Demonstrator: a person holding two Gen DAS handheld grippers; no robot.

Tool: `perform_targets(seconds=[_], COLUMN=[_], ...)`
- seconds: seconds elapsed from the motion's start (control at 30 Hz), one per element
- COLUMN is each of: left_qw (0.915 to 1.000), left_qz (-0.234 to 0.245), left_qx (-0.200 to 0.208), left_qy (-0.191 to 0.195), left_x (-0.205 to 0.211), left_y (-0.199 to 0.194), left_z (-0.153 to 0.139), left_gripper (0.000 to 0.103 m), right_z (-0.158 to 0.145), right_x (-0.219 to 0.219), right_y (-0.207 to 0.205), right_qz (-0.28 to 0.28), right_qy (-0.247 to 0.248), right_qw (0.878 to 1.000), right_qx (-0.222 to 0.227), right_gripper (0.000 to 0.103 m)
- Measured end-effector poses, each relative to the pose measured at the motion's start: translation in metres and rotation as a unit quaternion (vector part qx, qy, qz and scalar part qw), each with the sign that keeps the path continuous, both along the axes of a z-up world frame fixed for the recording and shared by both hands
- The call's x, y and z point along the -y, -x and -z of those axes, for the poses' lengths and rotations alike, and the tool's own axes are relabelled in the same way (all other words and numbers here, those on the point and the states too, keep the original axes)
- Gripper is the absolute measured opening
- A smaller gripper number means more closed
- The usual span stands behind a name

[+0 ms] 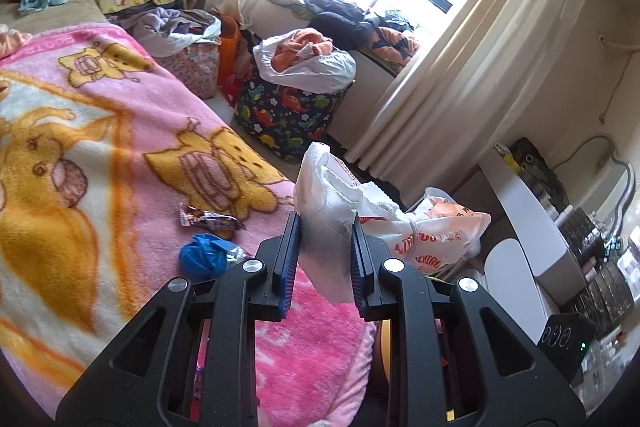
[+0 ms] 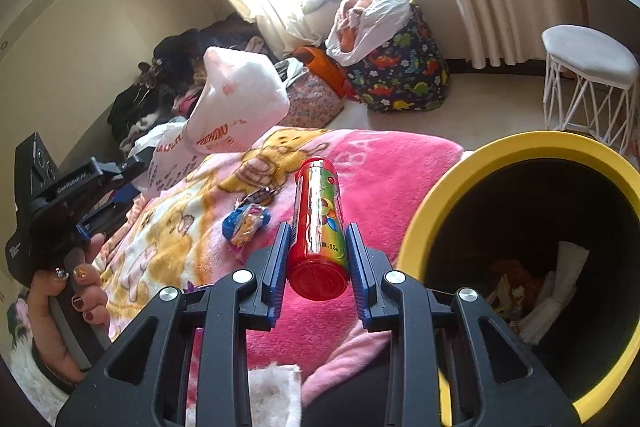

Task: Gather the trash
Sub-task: 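Carry the white bag and red tube over the yellow bin with both tools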

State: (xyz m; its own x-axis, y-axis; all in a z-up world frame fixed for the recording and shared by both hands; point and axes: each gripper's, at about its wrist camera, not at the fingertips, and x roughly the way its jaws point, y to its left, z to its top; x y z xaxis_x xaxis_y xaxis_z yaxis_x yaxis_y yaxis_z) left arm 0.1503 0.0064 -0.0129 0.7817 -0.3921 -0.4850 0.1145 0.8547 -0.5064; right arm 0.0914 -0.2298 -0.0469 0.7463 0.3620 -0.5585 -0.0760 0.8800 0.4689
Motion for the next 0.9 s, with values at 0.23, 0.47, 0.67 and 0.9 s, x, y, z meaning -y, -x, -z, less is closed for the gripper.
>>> perform_targets(seconds=[0.23, 0.47, 0.67, 0.9], left_qw=[0.9999, 0.9994, 0.9987, 0.9981], left_qz=[0.015, 0.031, 0.045, 0.056], left_qx=[0.002, 0.004, 0.007, 0.006], left_qy=[-0.009, -0.017, -0.022, -0.027], left_x=[0.019, 0.036, 0.05, 0.06], left_y=[0.003, 0.007, 0.009, 0.01], left_z=[-0.001, -0.001, -0.002, -0.001], left_gripper=[0.017, 0.017, 0.017, 0.017], right_z=[0.001, 0.0, -0.001, 0.001], right_x=[0.022, 0.042, 0.058, 0.075], right_y=[0.01, 0.017, 0.021, 0.027], right_qz=[0.025, 0.049, 0.074, 0.094], right_qy=[-0.01, -0.019, -0.026, -0.031], right_qw=[1.0, 0.999, 0.997, 0.995], right_qx=[0.003, 0.005, 0.005, 0.005], right_gripper=[0.027, 0.027, 0.027, 0.027])
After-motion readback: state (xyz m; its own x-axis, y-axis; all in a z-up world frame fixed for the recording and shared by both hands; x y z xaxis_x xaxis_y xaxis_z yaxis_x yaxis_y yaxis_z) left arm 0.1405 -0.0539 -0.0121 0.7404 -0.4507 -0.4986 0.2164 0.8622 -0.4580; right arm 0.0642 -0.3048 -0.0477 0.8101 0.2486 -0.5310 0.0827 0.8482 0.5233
